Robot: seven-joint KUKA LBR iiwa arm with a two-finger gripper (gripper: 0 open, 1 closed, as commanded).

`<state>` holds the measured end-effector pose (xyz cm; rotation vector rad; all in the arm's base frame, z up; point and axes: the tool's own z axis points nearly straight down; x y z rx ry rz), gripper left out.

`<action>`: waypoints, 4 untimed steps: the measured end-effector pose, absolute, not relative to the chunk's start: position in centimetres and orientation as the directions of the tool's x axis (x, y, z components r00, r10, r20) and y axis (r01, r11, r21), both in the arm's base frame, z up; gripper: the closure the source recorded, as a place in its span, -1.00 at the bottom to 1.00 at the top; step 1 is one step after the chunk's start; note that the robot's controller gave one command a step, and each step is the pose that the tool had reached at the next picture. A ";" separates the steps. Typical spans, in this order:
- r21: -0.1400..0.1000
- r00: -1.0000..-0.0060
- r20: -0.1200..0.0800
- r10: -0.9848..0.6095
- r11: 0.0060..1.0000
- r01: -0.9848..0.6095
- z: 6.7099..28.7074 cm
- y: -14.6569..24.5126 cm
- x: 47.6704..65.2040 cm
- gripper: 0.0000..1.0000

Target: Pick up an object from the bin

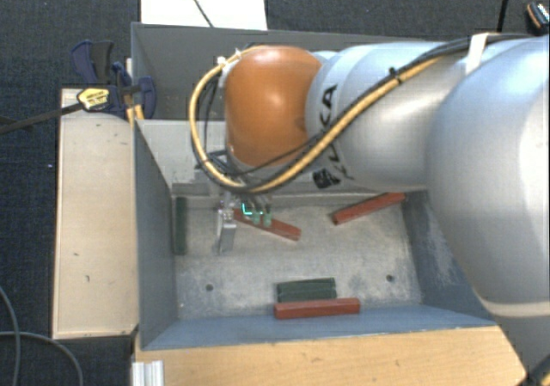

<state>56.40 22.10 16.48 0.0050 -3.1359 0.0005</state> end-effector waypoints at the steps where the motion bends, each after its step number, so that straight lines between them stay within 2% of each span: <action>1: -0.004 -0.998 0.005 0.069 0.998 0.069 8.0 16.0 58.3 -1.00; 2: -0.001 -0.999 0.000 0.037 0.999 0.037 7.0 12.8 57.8 -1.00; 3: 0.002 -0.999 -0.002 0.040 0.999 0.040 7.1 13.0 57.9 1.00; 4: 0.004 -0.999 -0.009 0.052 0.999 0.052 16.1 13.9 56.4 1.00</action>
Offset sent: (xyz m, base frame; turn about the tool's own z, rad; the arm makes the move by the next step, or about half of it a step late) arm 0.0201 -0.0567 -0.0809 0.0656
